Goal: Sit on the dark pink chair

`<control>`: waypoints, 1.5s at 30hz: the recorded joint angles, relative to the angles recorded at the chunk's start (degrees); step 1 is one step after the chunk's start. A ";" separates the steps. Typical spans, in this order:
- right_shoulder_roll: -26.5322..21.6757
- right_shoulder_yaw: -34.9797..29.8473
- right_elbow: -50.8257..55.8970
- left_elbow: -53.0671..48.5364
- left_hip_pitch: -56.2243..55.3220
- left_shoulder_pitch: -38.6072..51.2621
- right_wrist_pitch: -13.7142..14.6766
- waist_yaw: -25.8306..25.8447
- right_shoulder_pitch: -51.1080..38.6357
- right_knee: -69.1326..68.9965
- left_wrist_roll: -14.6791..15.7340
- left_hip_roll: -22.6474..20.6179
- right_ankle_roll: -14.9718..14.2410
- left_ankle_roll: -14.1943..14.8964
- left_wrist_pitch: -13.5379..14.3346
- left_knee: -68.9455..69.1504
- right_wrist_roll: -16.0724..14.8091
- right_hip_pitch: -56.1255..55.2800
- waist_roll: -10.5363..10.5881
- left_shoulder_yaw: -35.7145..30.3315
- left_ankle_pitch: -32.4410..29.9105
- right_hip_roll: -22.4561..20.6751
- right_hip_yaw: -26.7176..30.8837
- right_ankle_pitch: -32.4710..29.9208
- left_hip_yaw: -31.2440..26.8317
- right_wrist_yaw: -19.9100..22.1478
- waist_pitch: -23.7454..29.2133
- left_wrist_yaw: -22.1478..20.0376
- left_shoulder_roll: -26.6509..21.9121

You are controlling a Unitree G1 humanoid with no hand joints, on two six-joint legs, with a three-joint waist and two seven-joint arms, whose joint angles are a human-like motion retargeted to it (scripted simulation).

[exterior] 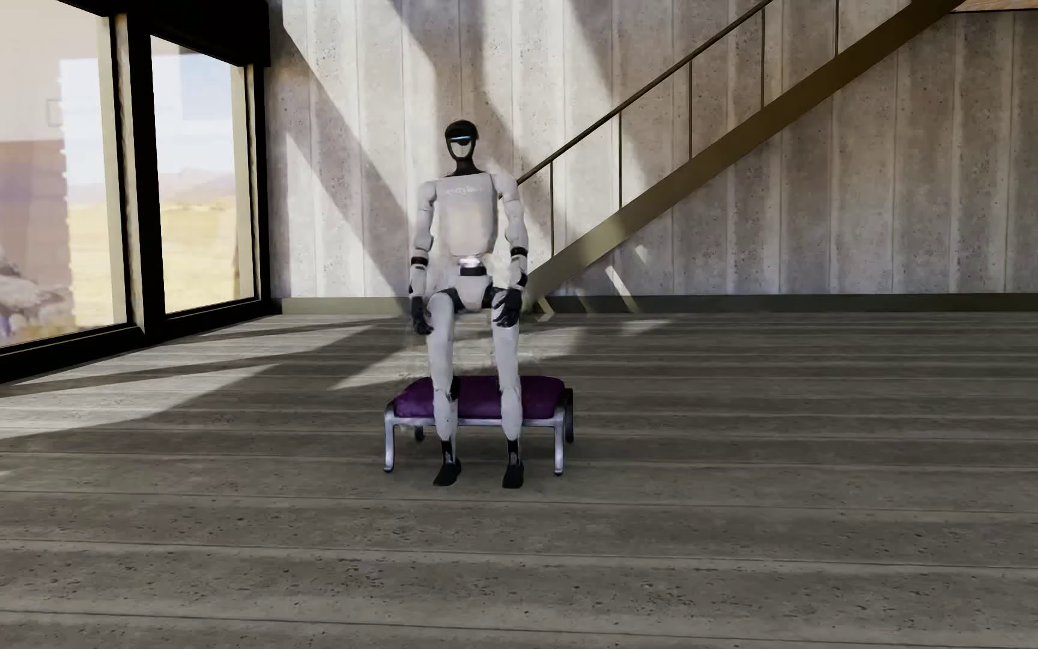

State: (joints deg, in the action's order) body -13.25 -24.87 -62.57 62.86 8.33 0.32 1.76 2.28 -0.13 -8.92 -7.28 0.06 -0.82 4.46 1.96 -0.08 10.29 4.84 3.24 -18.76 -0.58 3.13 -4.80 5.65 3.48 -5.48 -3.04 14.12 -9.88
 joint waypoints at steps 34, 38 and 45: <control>-9.05 -18.15 13.87 -10.14 -21.90 18.13 1.51 -0.54 -18.82 -19.85 -1.19 2.84 -0.60 1.50 0.41 25.67 5.95 -17.64 -0.38 -14.48 2.79 0.77 1.92 1.75 -1.18 -8.13 18.70 -1.94 -7.59; -10.79 -26.09 16.04 -13.61 -33.09 26.28 6.78 -0.52 -30.00 -29.47 -2.23 3.89 -1.02 3.72 5.92 34.79 7.89 -27.62 -1.00 -20.44 3.99 2.99 3.87 8.58 -2.24 -8.11 28.44 -4.67 -10.22; -16.21 -42.14 24.64 -35.74 -57.62 40.71 11.42 -1.44 -49.08 -53.71 -4.10 8.12 -9.28 9.42 14.04 60.54 11.82 -50.60 -2.36 -29.67 10.06 8.36 6.99 10.66 -5.13 2.08 42.63 -7.84 -23.92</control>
State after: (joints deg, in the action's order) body -29.46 -67.01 -37.93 27.12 -49.29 41.03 13.18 0.84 -49.21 -62.63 -11.38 8.18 -10.09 13.89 16.01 60.46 22.11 -45.76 0.88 -48.43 9.48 11.49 2.19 16.32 -1.65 -3.40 39.59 6.27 -33.80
